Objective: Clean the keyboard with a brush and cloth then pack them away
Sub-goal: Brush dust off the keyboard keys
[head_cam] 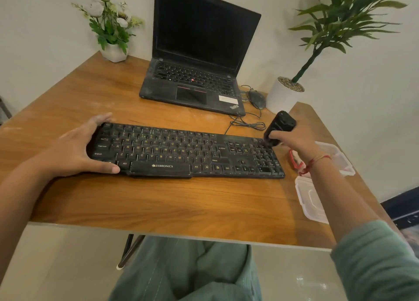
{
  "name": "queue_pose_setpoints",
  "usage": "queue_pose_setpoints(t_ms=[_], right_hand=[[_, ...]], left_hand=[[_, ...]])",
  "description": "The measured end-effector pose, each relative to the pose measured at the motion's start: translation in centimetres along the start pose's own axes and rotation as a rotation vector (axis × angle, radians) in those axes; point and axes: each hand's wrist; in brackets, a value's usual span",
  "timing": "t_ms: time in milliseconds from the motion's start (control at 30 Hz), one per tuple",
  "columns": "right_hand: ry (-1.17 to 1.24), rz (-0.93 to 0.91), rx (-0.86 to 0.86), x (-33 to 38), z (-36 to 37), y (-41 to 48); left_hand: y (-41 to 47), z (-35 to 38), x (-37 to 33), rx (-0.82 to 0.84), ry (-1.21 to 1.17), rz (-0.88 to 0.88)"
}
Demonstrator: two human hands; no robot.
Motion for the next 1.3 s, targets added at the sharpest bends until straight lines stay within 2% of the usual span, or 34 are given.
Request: queue_pose_setpoints(t_ms=[67, 133, 267, 300, 400, 433, 533, 567, 633, 700, 767, 833, 933, 1000, 1033, 1133, 1167, 1200, 1300], right_hand=[[0.195, -0.007, 0.252, 0.4, 0.4, -0.3], [0.219, -0.014, 0.35, 0.5, 0.7, -0.3], [0.07, -0.03, 0.071, 0.4, 0.2, 1.5], [0.082, -0.025, 0.097, 0.5, 0.2, 1.6], [0.172, -0.007, 0.366, 1.4, 1.0, 1.0], [0.171, -0.008, 0.356, 1.4, 1.2, 1.2], [0.141, -0.043, 0.152, 1.0, 0.9, 1.7], [0.123, -0.048, 0.157, 0.9, 0.9, 1.9], [0.103, -0.059, 0.317, 1.2, 0.8, 1.8], [0.074, -0.061, 0.336, 1.7, 0.3, 1.2], [0.018, -0.074, 0.167, 1.8, -1.0, 0.8], [-0.039, -0.136, 0.102, 2.3, -1.6, 0.1], [0.093, -0.116, 0.346, 1.9, -1.1, -0.3], [0.126, -0.076, 0.427, 1.3, -0.5, 0.4], [0.119, -0.061, 0.388, 0.9, -0.3, 0.8], [-0.049, -0.097, 0.091, 0.1, -0.2, 1.7], [-0.085, -0.117, 0.062, 0.1, -0.3, 1.8], [-0.054, -0.121, 0.1, 0.1, -0.4, 1.6], [0.179, -0.099, 0.398, 0.3, -0.6, 0.8]], left_hand=[[0.0, 0.0, 0.0, 0.002, -0.004, 0.005], [0.1, 0.0, 0.0, 0.003, -0.008, 0.007], [0.1, -0.1, 0.0, 0.011, -0.022, 0.0], [0.1, 0.0, 0.0, 0.011, -0.023, 0.0], [0.0, 0.0, 0.1, 0.01, -0.024, 0.004], [0.0, -0.1, 0.1, 0.01, -0.026, 0.007], [0.0, 0.0, -0.1, 0.011, -0.023, 0.006], [0.1, 0.0, -0.1, 0.006, -0.022, 0.004], [0.0, 0.0, 0.0, 0.0, -0.031, -0.002], [0.0, 0.0, 0.0, 0.004, -0.043, -0.007], [0.1, -0.1, 0.0, 0.015, -0.05, -0.01], [0.1, -0.1, 0.0, 0.013, -0.061, -0.012], [0.1, 0.0, 0.2, 0.007, -0.043, -0.011], [0.2, 0.0, 0.2, 0.006, -0.038, -0.006], [0.2, 0.0, 0.2, 0.007, -0.041, -0.006], [0.2, 0.0, 0.3, 0.009, -0.033, -0.008], [0.2, 0.0, 0.4, 0.01, -0.017, -0.005], [0.2, 0.0, 0.5, 0.01, 0.001, -0.001], [0.2, -0.1, 0.6, 0.004, 0.023, 0.008]])
Point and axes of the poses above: each hand's wrist, its own y-axis towards the middle knuckle, its own z-axis out of the palm, x = y × z, and after that the axes turned 12 degrees about -y, right-handed
